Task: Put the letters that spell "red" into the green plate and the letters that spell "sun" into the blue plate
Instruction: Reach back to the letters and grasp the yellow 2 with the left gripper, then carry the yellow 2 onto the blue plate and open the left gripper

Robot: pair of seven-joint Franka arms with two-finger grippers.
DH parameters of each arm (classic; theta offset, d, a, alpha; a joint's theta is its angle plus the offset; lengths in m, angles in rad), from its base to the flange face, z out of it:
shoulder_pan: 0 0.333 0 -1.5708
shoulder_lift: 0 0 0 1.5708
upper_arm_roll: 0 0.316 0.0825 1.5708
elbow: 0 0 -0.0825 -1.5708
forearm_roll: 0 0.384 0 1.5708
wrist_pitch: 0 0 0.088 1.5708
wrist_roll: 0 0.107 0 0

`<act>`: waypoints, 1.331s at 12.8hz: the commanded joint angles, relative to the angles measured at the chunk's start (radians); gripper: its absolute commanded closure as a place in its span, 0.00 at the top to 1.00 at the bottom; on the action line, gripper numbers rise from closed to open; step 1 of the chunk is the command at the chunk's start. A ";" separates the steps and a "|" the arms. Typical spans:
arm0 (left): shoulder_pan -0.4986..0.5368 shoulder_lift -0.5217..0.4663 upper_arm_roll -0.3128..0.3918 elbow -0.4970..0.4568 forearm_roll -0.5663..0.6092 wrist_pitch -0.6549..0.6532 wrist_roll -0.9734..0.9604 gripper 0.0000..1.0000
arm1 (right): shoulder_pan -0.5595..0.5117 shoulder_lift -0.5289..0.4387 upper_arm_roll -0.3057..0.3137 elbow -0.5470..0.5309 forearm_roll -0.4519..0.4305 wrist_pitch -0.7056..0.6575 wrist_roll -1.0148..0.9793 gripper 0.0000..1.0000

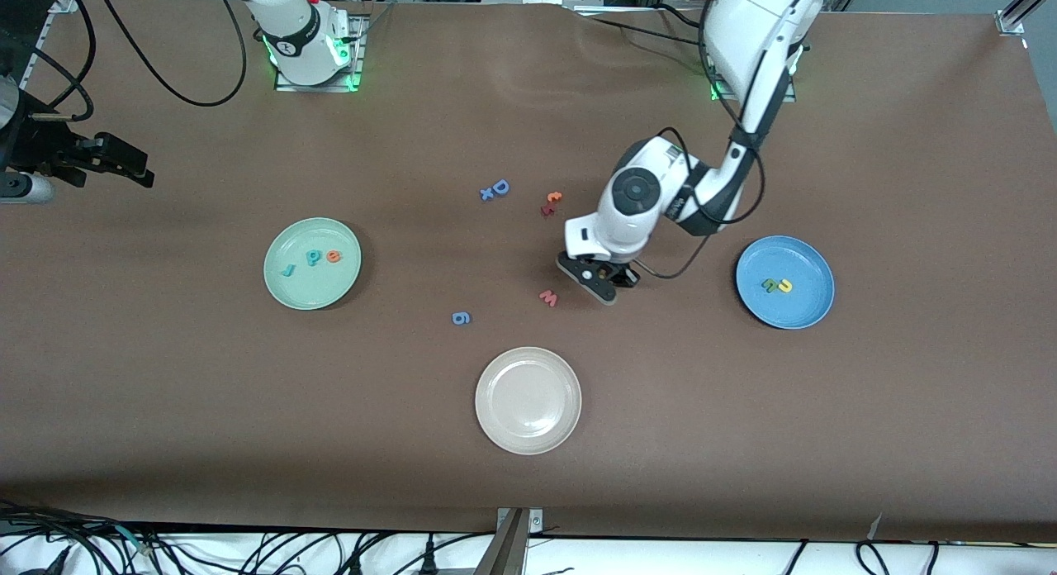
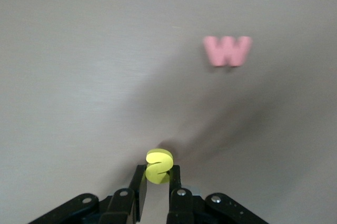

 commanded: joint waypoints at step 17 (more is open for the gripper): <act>0.187 -0.136 0.289 -0.150 -0.135 -0.177 0.712 1.00 | 0.001 -0.010 0.001 -0.011 -0.014 0.003 0.011 1.00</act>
